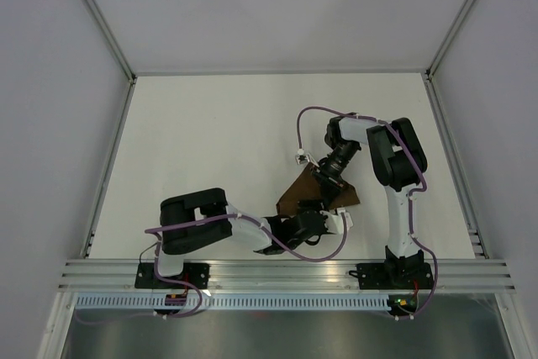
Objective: Fold the napkin, place the utensils inside, and roll it up
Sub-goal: Roll the napkin with the utensil
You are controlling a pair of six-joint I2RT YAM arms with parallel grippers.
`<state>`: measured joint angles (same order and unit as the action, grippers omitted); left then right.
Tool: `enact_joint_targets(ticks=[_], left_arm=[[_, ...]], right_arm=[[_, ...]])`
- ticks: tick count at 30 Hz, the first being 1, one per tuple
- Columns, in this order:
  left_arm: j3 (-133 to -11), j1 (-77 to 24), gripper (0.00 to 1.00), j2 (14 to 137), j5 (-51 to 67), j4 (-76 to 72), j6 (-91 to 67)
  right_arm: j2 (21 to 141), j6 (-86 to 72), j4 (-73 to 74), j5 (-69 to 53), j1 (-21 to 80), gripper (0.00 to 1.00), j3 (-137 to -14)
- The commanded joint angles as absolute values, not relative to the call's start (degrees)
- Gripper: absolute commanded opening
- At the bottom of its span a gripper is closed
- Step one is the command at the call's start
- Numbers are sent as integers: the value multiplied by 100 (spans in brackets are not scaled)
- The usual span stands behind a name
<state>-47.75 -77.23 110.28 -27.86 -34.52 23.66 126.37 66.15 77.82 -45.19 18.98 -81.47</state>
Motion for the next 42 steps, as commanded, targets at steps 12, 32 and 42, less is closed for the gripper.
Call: enact_joint_targets(ticks=[12,32,42], left_arm=[[-4790,-7313,16,11101,-1574,-2400,1565],[-5133,-6223,10,10951,939,-1258,669],[-5853,-5406,12,11363,2275,-282,273]], right_arm=[[12718,6829,7013,-3955,1890,46,-8139],[10767,5494,5995,-4254,1091,68,-8095],[8583,5071,3957,-4263,272,69,-6061]])
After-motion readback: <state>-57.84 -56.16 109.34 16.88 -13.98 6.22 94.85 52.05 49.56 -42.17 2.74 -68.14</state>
